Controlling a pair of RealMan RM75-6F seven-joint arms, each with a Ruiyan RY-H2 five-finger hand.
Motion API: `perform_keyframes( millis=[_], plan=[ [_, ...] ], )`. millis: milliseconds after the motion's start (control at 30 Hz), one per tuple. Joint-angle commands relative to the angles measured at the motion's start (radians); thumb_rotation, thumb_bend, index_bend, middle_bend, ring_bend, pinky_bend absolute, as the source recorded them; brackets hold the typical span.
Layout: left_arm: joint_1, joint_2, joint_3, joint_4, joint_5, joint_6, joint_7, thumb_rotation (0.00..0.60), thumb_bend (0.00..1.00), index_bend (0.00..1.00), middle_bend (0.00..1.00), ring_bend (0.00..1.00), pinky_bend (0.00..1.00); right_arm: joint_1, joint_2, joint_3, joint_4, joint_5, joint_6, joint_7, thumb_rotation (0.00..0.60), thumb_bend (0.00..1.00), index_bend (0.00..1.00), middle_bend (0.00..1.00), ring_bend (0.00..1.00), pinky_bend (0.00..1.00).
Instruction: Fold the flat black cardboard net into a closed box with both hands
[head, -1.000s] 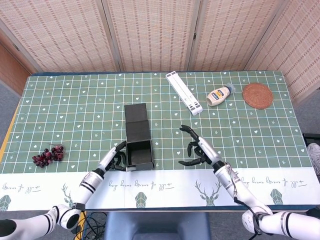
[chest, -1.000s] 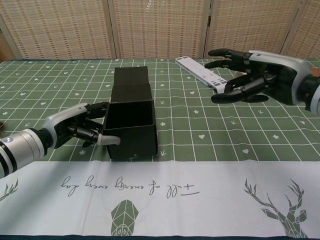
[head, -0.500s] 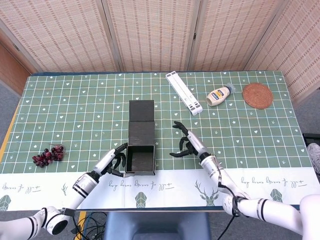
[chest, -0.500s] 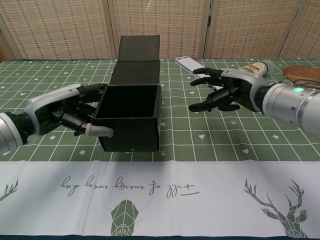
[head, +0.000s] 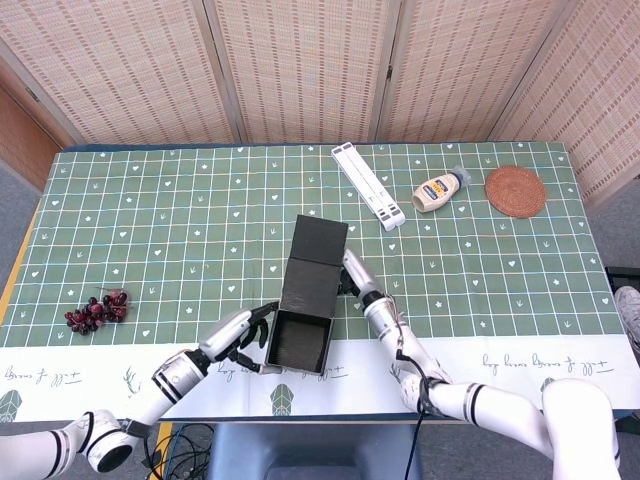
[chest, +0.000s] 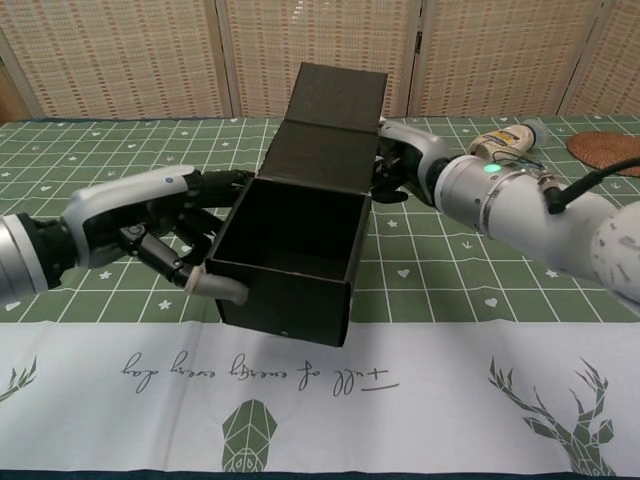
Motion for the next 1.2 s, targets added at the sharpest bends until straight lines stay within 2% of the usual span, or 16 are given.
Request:
perform_keyframes(
  millis=[33, 267, 567, 833, 967, 1200],
  plan=[
    [-0.016, -0.002, 0.001, -0.001, -0.016, -0.029, 0.025, 0.6, 0.15, 0.25, 0.29, 0.6, 0.81, 0.022, -0.025, 0.038, 0.008, 0.01, -0.017, 0.036, 0.6, 0.05, 0.0, 0.15, 0.65, 1.0],
    [-0.038, -0.047, -0.018, 0.059, -0.091, -0.09, 0.055, 0.6, 0.15, 0.25, 0.29, 0.6, 0.81, 0.011, 0.033, 0.067, -0.109, -0.035, -0.051, 0.097, 0.6, 0.0, 0.0, 0.17, 0.65, 1.0],
    [-0.054, -0.103, -0.06, 0.145, -0.182, -0.135, 0.099, 0.6, 0.15, 0.24, 0.29, 0.6, 0.8, 0.009, 0.151, 0.037, -0.257, -0.062, -0.145, 0.085, 0.6, 0.0, 0.0, 0.2, 0.65, 1.0],
    [-0.044, -0.149, -0.093, 0.202, -0.272, -0.141, 0.173, 0.6, 0.15, 0.24, 0.29, 0.6, 0.8, 0.061, 0.236, 0.006, -0.307, -0.051, -0.182, -0.045, 0.6, 0.0, 0.0, 0.28, 0.67, 1.0],
    [-0.036, -0.179, -0.107, 0.245, -0.317, -0.142, 0.218, 0.6, 0.15, 0.23, 0.29, 0.6, 0.8, 0.094, 0.24, -0.033, -0.31, -0.038, -0.147, -0.17, 0.6, 0.0, 0.0, 0.29, 0.67, 1.0],
    [-0.005, -0.232, -0.178, 0.247, -0.471, -0.102, 0.31, 0.6, 0.15, 0.21, 0.29, 0.61, 0.8, 0.166, 0.226, -0.094, -0.29, 0.032, -0.11, -0.381, 0.6, 0.0, 0.0, 0.29, 0.68, 1.0]
  ],
)
